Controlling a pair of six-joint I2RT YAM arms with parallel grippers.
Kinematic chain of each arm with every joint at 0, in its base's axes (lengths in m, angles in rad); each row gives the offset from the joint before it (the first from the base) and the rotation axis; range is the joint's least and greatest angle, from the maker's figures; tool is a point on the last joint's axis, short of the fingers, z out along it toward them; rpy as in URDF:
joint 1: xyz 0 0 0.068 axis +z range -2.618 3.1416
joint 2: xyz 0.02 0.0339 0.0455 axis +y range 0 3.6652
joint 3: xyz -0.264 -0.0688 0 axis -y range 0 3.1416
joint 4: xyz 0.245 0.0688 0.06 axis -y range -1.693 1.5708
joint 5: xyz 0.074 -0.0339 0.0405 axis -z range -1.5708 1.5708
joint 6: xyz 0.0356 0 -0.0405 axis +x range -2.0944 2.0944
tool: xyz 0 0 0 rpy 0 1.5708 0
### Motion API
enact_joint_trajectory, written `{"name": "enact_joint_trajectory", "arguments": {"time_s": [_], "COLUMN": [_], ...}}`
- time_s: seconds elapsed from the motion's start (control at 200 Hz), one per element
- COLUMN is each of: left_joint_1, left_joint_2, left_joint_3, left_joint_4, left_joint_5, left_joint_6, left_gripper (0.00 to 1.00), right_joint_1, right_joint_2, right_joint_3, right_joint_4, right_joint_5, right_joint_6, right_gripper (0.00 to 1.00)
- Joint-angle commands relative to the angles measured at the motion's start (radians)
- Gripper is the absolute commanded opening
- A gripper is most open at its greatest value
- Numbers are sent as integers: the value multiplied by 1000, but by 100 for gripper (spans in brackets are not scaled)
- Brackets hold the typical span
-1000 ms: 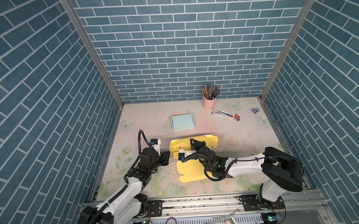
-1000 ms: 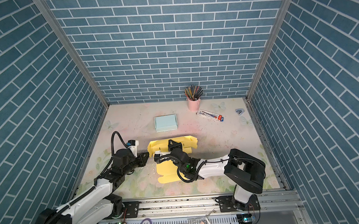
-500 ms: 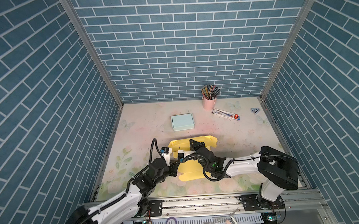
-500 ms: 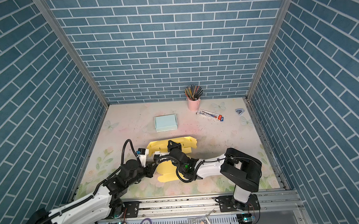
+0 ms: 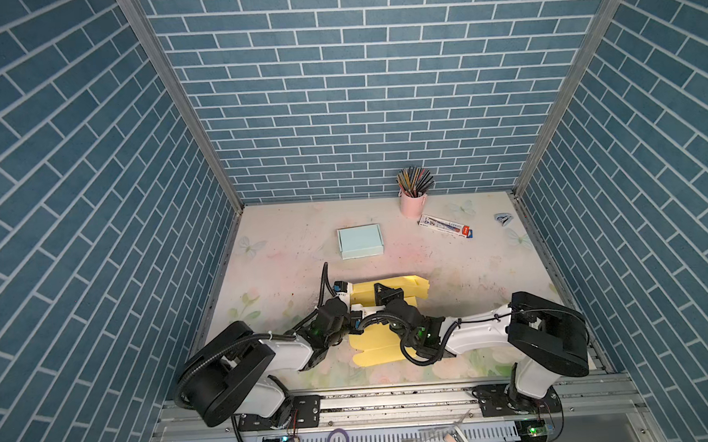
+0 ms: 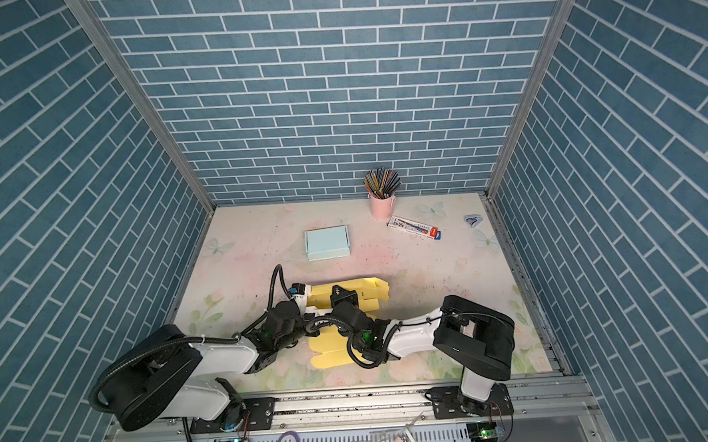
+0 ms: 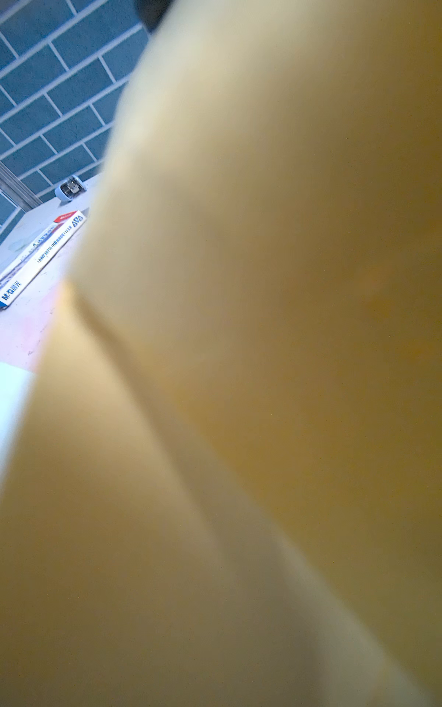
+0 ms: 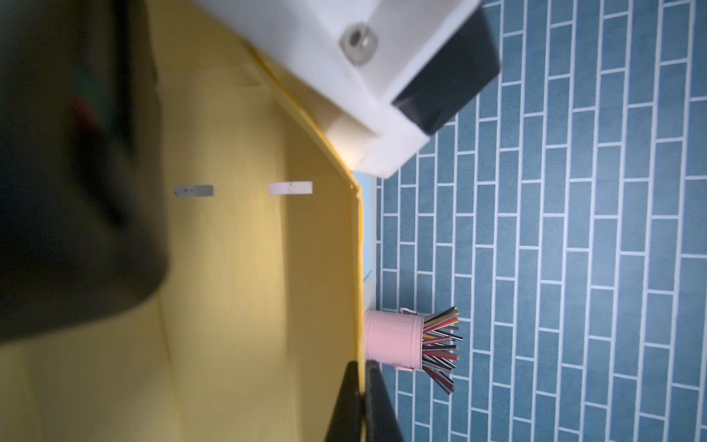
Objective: Fold the paper box
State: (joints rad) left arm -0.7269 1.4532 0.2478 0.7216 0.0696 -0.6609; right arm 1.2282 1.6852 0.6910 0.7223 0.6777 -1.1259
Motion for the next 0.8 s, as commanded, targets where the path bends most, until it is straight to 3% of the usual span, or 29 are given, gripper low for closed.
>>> {"name": "enact_joint_trajectory", "arguments": {"time_s": [0.0,0.13,0.4,0.795], "left_joint_1": [23,44,55,107], "left_joint_2": [45,57,-77,-646], "left_joint_3": [-17,-41,-57,0], "left_joint_4": [110,173,73,-672], "left_joint_5": [-12,24,64,162], "left_joint_6": [-27,-31,1,109], "left_gripper": [7,6,7,12], "right_joint_1": [14,30,86,91], "right_joint_2": [2,-20,-38,-19], "right_joint_3": [-24,-35,-48,-53], "right_joint_4": [-18,-68,-129,-110], "right_joint_5": [26,41,113,120], "right_joint_6": [82,121,159,157], "right_gripper": [0,0,0,0]}}
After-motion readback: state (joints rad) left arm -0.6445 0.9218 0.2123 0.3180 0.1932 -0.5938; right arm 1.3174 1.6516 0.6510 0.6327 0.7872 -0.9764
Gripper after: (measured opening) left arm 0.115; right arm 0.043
